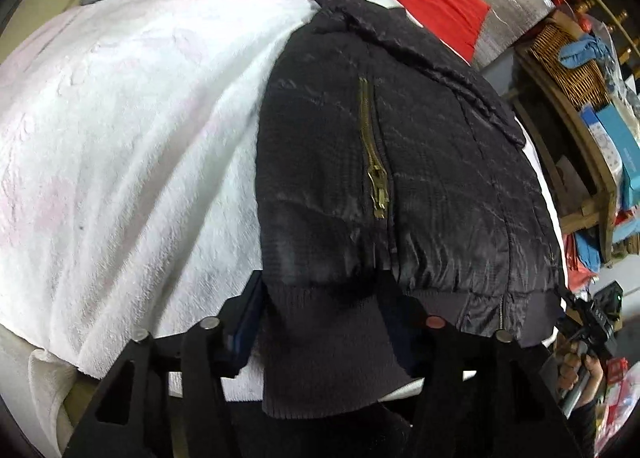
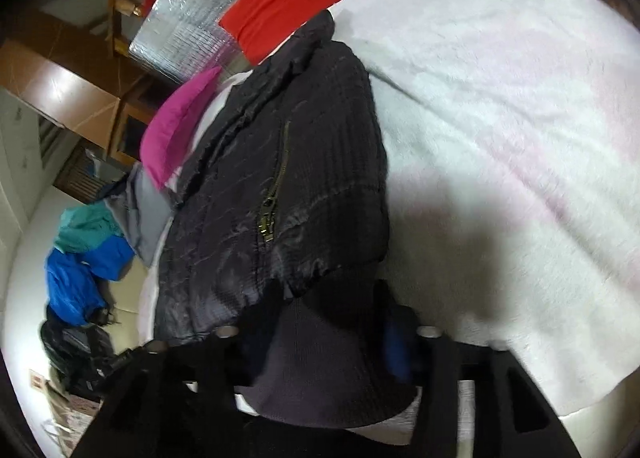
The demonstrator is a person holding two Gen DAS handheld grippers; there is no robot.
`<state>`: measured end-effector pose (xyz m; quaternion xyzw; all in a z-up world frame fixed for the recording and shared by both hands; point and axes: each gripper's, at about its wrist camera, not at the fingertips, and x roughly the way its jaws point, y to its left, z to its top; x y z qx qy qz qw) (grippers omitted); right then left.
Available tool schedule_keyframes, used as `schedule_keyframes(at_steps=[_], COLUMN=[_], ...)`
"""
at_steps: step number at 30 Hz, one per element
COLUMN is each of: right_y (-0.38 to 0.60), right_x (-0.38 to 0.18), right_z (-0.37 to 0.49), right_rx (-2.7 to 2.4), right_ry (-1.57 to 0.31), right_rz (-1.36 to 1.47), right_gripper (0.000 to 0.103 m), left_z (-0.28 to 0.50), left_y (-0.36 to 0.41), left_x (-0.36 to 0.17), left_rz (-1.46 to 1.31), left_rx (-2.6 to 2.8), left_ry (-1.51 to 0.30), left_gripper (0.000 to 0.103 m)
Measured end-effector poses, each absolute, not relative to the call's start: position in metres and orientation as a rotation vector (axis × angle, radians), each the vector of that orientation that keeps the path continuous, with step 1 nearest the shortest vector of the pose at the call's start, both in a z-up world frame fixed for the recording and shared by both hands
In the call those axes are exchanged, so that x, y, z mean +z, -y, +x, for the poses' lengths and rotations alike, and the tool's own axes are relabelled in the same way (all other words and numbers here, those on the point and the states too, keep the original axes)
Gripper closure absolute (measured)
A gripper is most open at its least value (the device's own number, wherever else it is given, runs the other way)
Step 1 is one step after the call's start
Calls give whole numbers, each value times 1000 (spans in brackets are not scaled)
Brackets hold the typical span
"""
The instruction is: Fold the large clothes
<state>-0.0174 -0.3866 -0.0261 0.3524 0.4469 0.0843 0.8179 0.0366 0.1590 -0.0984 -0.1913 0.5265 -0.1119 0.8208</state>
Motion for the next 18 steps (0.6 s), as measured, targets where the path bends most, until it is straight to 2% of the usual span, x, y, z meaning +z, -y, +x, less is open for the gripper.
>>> schedule_keyframes(at_steps=[2,3,4,5,7,10,15,18], right_y=[382,379,377,377,379,379,372,368], right_x=[-26,-26,-26,-27,-27,-10,31,38], right_z=[-17,-17,-16,-15,-15,-18,-27,-39], right_rx=[182,178,171,159,166,185,255,278], right_ry=[-950,-953,-962,-977,-987,-966,-910,-912], right_rz=[730,710,696,688,713,710,690,687], right_gripper=[48,53,69,73,91,94,95,95], left_z=[35,35,35,35,36,29,6,-5], left_y=[-157,-156,-154,-153,-152,-160,-168,-174], left_x=[-100,-100,-100,-99,-97,-86,-47,-37], left_rz=[-398,-392,-379,-363,-351,-381,-376,-378], left_rx=[-241,-239,-233,-220,-214,-229,-243,-235], left_ry=[-1121,-1118,-1120,-1121,-1116,-1094,-981,-957], left_gripper=[44,44,54,58,81,92,94,94])
